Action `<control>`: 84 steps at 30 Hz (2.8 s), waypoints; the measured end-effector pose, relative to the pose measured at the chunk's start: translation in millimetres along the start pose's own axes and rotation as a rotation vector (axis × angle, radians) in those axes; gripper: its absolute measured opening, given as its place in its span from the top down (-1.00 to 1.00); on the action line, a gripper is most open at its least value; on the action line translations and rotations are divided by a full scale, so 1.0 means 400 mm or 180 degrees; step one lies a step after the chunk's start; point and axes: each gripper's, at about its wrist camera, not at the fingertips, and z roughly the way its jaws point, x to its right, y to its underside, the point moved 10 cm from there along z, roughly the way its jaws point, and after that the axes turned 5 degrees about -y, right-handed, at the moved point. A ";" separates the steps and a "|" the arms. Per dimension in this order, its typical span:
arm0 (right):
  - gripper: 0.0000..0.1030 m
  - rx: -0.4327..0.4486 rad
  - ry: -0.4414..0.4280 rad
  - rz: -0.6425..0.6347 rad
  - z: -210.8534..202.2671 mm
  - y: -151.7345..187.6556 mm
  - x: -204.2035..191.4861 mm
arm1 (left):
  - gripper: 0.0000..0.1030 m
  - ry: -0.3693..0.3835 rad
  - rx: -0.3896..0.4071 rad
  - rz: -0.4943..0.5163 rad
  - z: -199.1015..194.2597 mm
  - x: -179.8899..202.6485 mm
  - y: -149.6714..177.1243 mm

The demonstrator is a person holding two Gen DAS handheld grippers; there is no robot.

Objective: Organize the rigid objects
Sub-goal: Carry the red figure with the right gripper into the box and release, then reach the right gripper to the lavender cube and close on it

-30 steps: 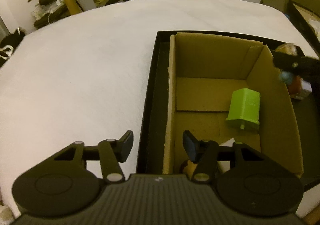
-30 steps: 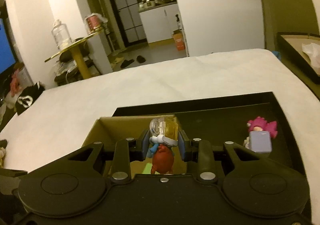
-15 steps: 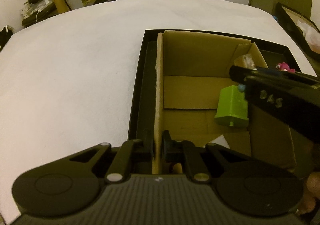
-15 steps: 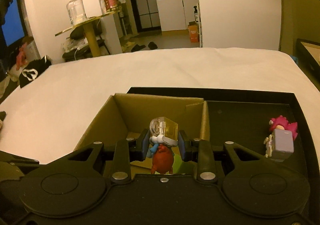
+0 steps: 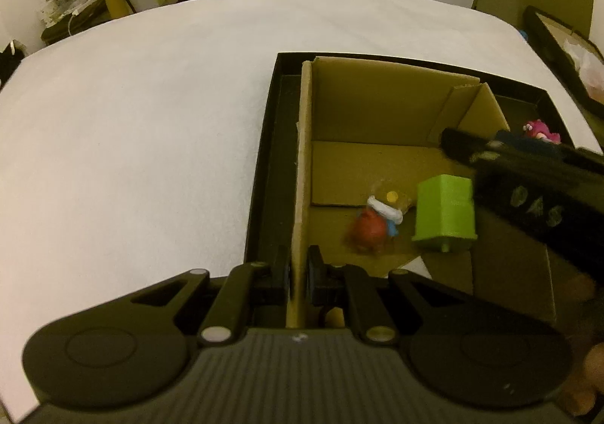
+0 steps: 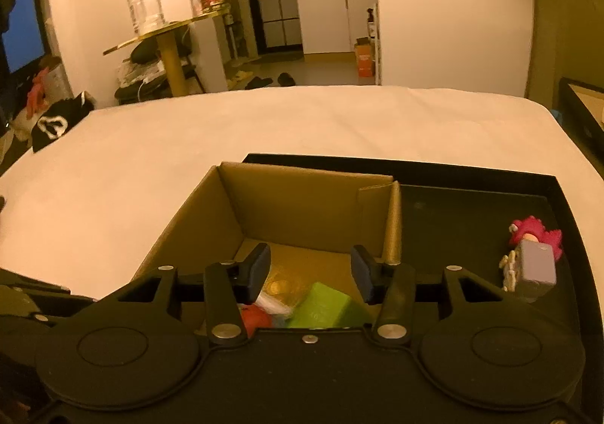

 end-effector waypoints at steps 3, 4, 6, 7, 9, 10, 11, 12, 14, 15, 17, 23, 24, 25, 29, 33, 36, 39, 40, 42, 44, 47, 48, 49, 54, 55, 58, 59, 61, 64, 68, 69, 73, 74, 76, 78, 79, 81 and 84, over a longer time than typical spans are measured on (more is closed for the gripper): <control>0.01 0.0102 0.0026 0.0094 -0.020 -0.019 0.018 | 0.82 -0.0026 -0.0022 0.0012 -0.006 0.004 -0.004; -0.01 0.0135 0.0042 0.0132 -0.027 -0.025 0.025 | 0.81 -0.0044 -0.0019 0.0024 -0.009 0.007 -0.006; -0.06 0.0179 0.0086 0.0206 -0.042 -0.029 0.043 | 0.79 -0.0089 -0.0006 0.0055 -0.013 0.012 -0.011; -0.08 0.0186 0.0108 0.0241 -0.037 -0.037 0.046 | 0.76 -0.0118 -0.0008 0.0067 -0.015 0.014 -0.013; -0.11 0.0197 0.0141 0.0324 -0.042 -0.036 0.063 | 0.76 -0.0157 -0.0014 0.0071 -0.019 0.015 -0.015; -0.13 0.0195 0.0151 0.0368 -0.042 -0.035 0.073 | 0.75 -0.0177 -0.0017 0.0072 -0.020 0.016 -0.017; -0.14 0.0195 0.0155 0.0407 -0.042 -0.033 0.084 | 0.75 -0.0203 -0.0022 0.0077 -0.021 0.017 -0.019; -0.14 0.0192 0.0167 0.0439 -0.043 -0.028 0.093 | 0.75 -0.0224 -0.0029 0.0080 -0.023 0.018 -0.019; -0.15 0.0175 0.0206 0.0507 -0.044 -0.019 0.113 | 0.74 -0.0255 -0.0040 0.0086 -0.024 0.021 -0.020; -0.16 0.0174 0.0202 0.0556 -0.044 -0.016 0.120 | 0.71 -0.0267 -0.0044 0.0085 -0.026 0.023 -0.021; -0.20 0.0149 0.0187 0.0678 -0.042 -0.005 0.138 | 0.66 -0.0296 -0.0045 0.0084 -0.030 0.026 -0.024; -0.21 0.0110 0.0291 0.0839 -0.048 0.023 0.185 | 0.39 -0.0396 0.0016 0.0121 -0.047 0.034 -0.036; -0.20 0.0107 0.0298 0.0862 -0.049 0.025 0.193 | 0.35 -0.0410 0.0019 0.0128 -0.049 0.035 -0.038; -0.21 0.0105 0.0308 0.0884 -0.050 0.027 0.200 | 0.31 -0.0424 0.0019 0.0135 -0.049 0.036 -0.039; -0.21 0.0081 0.0282 0.0987 -0.056 0.033 0.223 | 0.22 -0.0488 0.0003 0.0168 -0.048 0.041 -0.048; -0.30 0.0087 0.0333 0.1063 -0.059 0.039 0.256 | 0.14 -0.0538 0.0009 0.0198 -0.044 0.045 -0.062; -0.34 0.0077 0.0410 0.1086 -0.058 0.045 0.286 | 0.07 -0.0593 -0.0004 0.0185 -0.038 0.048 -0.069; -0.47 0.0064 0.0514 0.1114 -0.054 0.054 0.320 | 0.02 -0.0654 -0.0030 0.0201 -0.031 0.053 -0.073; -0.53 0.0050 0.0583 0.1093 -0.050 0.058 0.332 | 0.01 -0.0670 -0.0031 0.0211 -0.030 0.055 -0.075; -0.57 0.0021 0.0716 0.1045 -0.040 0.065 0.355 | -0.02 -0.0706 -0.0024 0.0235 -0.027 0.059 -0.081; -0.59 -0.0016 0.0820 0.1031 -0.025 0.075 0.380 | -0.03 -0.0748 -0.0027 0.0268 -0.022 0.062 -0.087; -0.62 -0.0059 0.0949 0.0968 0.001 0.093 0.409 | -0.06 -0.0817 -0.0025 0.0316 -0.015 0.066 -0.094; -0.62 -0.0082 0.0980 0.0956 0.008 0.099 0.416 | -0.07 -0.0843 -0.0023 0.0323 -0.012 0.066 -0.096; -0.63 -0.0093 0.0971 0.0958 0.016 0.104 0.421 | -0.08 -0.0862 -0.0024 0.0319 -0.011 0.066 -0.098; -0.66 -0.0106 0.0998 0.0970 0.043 0.113 0.441 | -0.09 -0.0944 -0.0046 0.0297 0.001 0.066 -0.106; -0.66 -0.0104 0.0995 0.0997 0.046 0.115 0.445 | -0.09 -0.0952 -0.0051 0.0306 0.003 0.067 -0.105; -0.66 -0.0096 0.1013 0.1005 0.055 0.115 0.456 | -0.09 -0.0988 -0.0067 0.0332 0.005 0.064 -0.103; -0.66 -0.0083 0.1022 0.0992 0.057 0.114 0.456 | -0.09 -0.1002 -0.0073 0.0332 0.006 0.062 -0.102; -0.65 -0.0056 0.1041 0.0995 0.057 0.111 0.459 | -0.09 -0.1032 -0.0098 0.0327 0.007 0.057 -0.098; -0.61 0.0056 0.1013 0.0889 0.052 0.101 0.450 | -0.10 -0.1042 -0.0103 0.0343 0.003 0.058 -0.094; 0.12 0.0007 0.1002 0.0833 0.058 0.102 0.444 | -0.10 -0.1014 -0.0111 0.0346 -0.001 0.063 -0.085; 0.18 0.0023 0.0979 0.0866 0.056 0.104 0.444 | -0.10 -0.1008 -0.0107 0.0347 -0.004 0.064 -0.083; 0.21 0.0038 0.1007 0.0846 0.039 0.101 0.442 | -0.10 -0.0969 -0.0089 0.0337 -0.014 0.065 -0.078; 0.21 0.0040 0.1019 0.0854 0.034 0.102 0.442 | -0.10 -0.0959 -0.0083 0.0331 -0.017 0.064 -0.076; 0.22 0.0040 0.1046 0.0878 0.022 0.103 0.443 | -0.10 -0.0939 -0.0073 0.0320 -0.023 0.061 -0.073; 0.22 0.0043 0.1039 0.0917 0.012 0.102 0.444 | -0.10 -0.0925 -0.0074 0.0316 -0.028 0.057 -0.070; 0.22 0.0053 0.1022 0.0940 0.006 0.100 0.443 | -0.10 -0.0918 -0.0075 0.0310 -0.030 0.056 -0.068; 0.22 0.0079 0.1010 0.0952 -0.005 0.094 0.440 | -0.10 -0.0899 -0.0068 0.0297 -0.037 0.053 -0.067; 0.22 0.0150 0.0978 0.0992 -0.027 0.074 0.434 | -0.10 -0.0873 -0.0041 0.0282 -0.052 0.051 -0.066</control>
